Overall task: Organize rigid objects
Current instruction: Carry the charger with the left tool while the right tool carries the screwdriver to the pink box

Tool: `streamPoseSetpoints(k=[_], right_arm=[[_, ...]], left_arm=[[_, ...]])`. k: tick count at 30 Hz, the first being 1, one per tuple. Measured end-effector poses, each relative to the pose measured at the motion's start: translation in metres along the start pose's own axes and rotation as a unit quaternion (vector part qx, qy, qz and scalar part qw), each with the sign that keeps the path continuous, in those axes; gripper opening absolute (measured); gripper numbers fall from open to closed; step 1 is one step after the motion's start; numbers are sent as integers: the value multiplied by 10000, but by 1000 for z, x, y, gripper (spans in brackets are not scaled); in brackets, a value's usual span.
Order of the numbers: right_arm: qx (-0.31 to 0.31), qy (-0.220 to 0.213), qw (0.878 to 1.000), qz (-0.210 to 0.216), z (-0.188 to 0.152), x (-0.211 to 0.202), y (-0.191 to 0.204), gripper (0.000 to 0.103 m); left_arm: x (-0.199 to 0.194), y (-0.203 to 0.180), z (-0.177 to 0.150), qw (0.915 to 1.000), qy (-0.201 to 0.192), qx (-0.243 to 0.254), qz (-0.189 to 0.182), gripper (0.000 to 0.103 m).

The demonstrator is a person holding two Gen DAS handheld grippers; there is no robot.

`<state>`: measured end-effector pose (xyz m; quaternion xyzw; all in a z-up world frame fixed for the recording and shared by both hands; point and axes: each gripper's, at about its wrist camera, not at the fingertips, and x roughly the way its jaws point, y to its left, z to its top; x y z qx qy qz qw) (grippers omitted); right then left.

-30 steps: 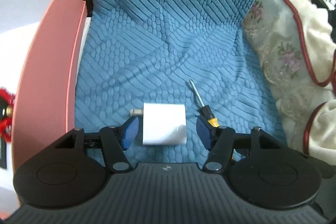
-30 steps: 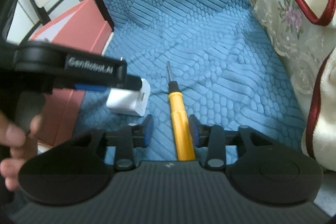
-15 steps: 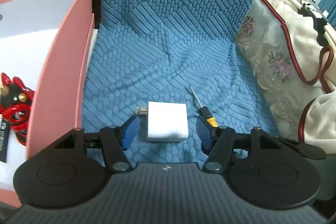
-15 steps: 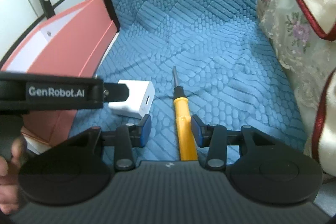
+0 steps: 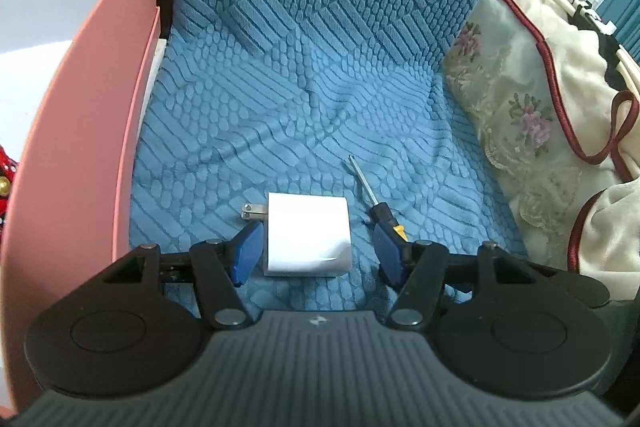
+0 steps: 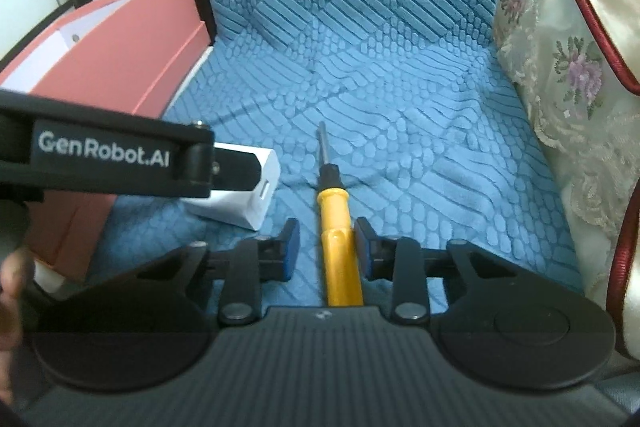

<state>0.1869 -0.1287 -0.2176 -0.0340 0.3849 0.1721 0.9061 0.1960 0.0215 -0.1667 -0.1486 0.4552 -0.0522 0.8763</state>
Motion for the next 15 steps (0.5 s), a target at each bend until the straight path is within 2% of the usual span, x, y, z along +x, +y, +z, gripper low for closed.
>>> streamPoseSetpoints(k=[2,9,15], right_arm=[[5,67,10000,-38,0,2,-1,22],[0,128,9999,-67,1,0,-1,21],[225,-58,9994,-274,4,-7,-8,21]], left_arm=[[4,-2,-1,10000,40,16,24,70],[14,-4,-3,9997,72,90,205,72],[25,-1,-3,9998,97,-69,143,72]])
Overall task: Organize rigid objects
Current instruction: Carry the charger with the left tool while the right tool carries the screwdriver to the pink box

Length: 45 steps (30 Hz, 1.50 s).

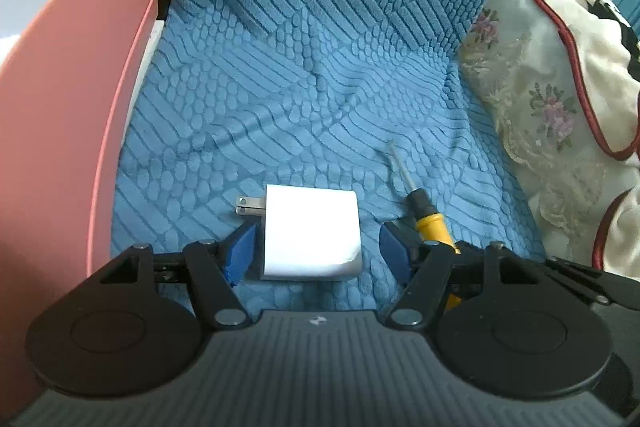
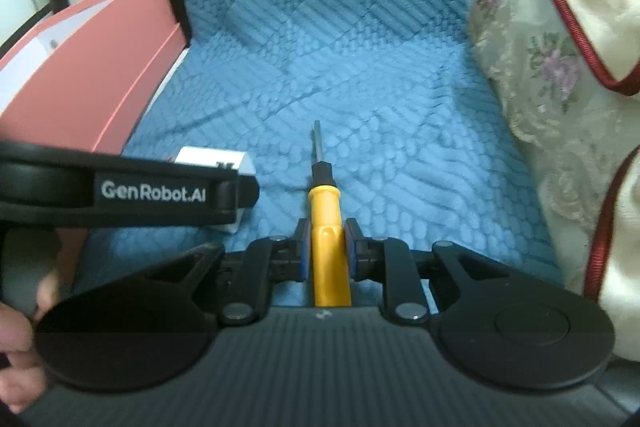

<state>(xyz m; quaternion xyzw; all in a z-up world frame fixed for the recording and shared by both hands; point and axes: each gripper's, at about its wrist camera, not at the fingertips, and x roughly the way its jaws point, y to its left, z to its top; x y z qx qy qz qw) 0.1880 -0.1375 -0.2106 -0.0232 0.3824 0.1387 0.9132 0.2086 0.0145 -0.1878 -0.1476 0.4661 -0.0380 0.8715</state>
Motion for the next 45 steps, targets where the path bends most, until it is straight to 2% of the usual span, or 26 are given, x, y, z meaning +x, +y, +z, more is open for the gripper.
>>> streamPoseSetpoints(k=[9,12,13,19,22,31,45], right_arm=[[269,243,9993,74,0,8,-8,22],[302,259,9991,116,0,9,-9,23],[292,246,9992,117,1,10,-9,23],[29,155,9999,-10,3,16,-2,22],[104,174,9998,68,4,14,-5,21],[545,52,9973,492,10,-11,-15,21],[464,15,9937,1022,31,-68,-22,21]], left_arm=[[8,-10,-2,9992,-190,213,265,70],[8,-13,-3,9980,-244,374,456,59],[8,-13,-3,9976,-267,404,490,59],[2,-5,-4,9982,-316,173,476,58],[-5,-1,-4,9985,-342,48,432,58],[-41,-2,-6,9980,-534,-219,255,58],[-119,-13,-5,9948,-744,-640,284,58]])
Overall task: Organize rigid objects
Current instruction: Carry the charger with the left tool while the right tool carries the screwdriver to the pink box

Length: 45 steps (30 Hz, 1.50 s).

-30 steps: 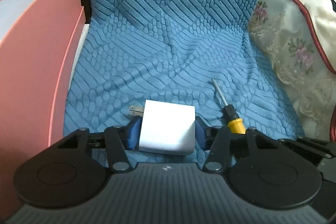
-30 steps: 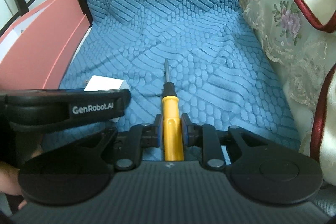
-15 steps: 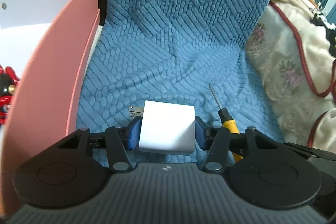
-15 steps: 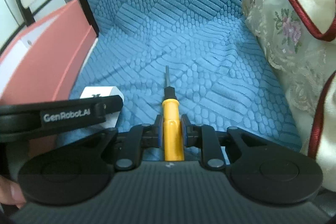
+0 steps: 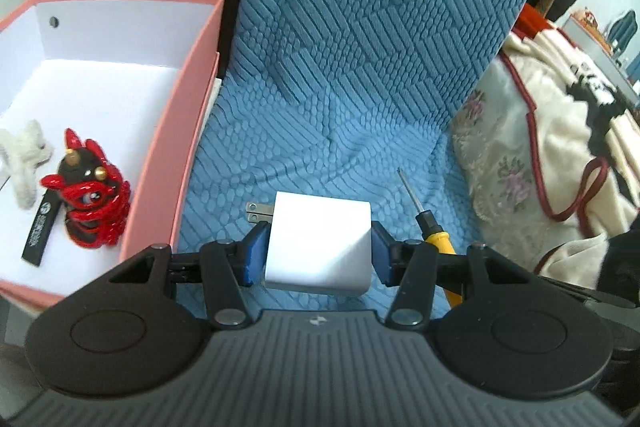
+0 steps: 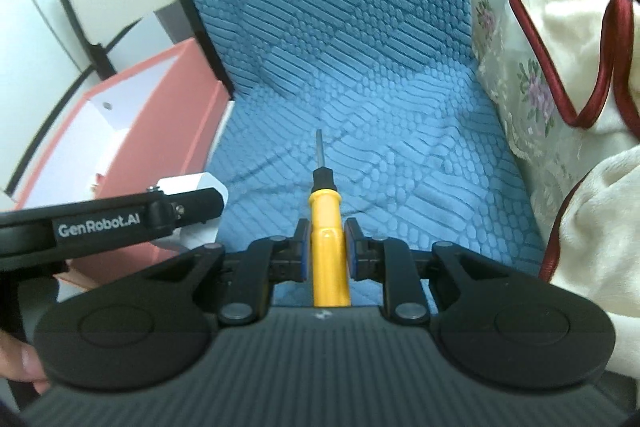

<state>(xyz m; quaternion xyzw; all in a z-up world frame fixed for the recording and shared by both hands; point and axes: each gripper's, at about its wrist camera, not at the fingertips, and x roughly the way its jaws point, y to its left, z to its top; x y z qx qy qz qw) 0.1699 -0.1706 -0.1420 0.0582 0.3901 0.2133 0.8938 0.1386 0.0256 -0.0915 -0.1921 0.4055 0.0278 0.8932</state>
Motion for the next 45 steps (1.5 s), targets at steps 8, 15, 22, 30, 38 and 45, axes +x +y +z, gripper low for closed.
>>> streamPoseSetpoints(k=[8,15,22,30,38,45], right_arm=[[-157,-77,9997,143,15,-41,12,21],[-270,-214,9992,204,23,-76,24,21],[-380,-272,9987,225,25,-99,45,21],[-497,-402,9977,212,28,-115,72,21],[-690,-411,9961,357,38,-120,111,21],[-989,-339,9923,668,47,-112,154,21]], left_arm=[[-44,-6,1,10000,-2,-7,77,58],[-82,1,8,9998,-80,-173,16,58],[-104,7,10,9998,-37,-100,-141,58],[-127,30,19,9996,-61,-132,-243,58],[-151,60,31,9993,-227,-246,-193,58],[-171,92,41,9984,-404,-403,-41,58]])
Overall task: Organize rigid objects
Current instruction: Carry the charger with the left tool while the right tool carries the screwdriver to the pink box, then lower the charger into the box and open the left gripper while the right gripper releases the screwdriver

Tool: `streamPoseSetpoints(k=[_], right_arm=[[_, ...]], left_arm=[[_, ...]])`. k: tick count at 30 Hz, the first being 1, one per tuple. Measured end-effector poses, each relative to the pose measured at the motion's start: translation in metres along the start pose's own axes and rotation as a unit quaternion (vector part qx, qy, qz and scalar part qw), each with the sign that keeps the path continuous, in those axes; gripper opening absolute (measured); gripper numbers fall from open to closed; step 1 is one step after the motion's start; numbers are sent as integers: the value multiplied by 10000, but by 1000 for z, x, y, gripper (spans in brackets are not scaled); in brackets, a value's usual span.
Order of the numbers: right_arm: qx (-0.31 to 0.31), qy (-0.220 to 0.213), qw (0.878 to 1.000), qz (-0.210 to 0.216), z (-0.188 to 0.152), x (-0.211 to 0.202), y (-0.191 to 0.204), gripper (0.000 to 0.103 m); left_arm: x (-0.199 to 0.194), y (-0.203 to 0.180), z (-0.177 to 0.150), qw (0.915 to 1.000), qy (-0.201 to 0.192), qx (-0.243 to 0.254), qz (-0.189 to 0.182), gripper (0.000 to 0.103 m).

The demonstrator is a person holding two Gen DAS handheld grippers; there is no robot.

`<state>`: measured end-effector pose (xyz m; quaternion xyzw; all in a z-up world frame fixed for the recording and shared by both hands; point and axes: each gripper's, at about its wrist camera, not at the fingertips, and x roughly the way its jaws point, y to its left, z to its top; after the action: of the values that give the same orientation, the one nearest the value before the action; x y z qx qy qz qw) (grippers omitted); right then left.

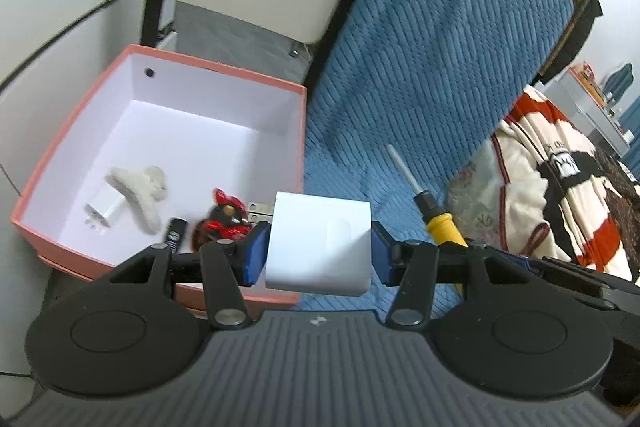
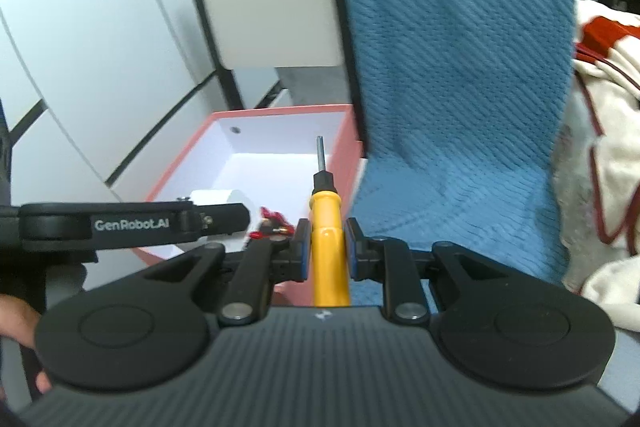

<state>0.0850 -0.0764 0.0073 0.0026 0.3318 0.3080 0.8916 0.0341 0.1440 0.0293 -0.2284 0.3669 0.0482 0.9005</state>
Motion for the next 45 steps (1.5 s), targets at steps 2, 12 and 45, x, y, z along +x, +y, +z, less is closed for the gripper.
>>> streamPoseSetpoints(k=[2,12,45], right_arm=[[-115,2,9999,96,4,4,12,21],[-426,221,9975,509,23,47,66,21],[-247,1536,9866,487,19,227,110,22]], left_arm=[[-6,11,4,9999,-67,-41,64,58],[-14,83,29,9983,-204,-407,357,58],[91,206,53,9909,744,-909,661,60]])
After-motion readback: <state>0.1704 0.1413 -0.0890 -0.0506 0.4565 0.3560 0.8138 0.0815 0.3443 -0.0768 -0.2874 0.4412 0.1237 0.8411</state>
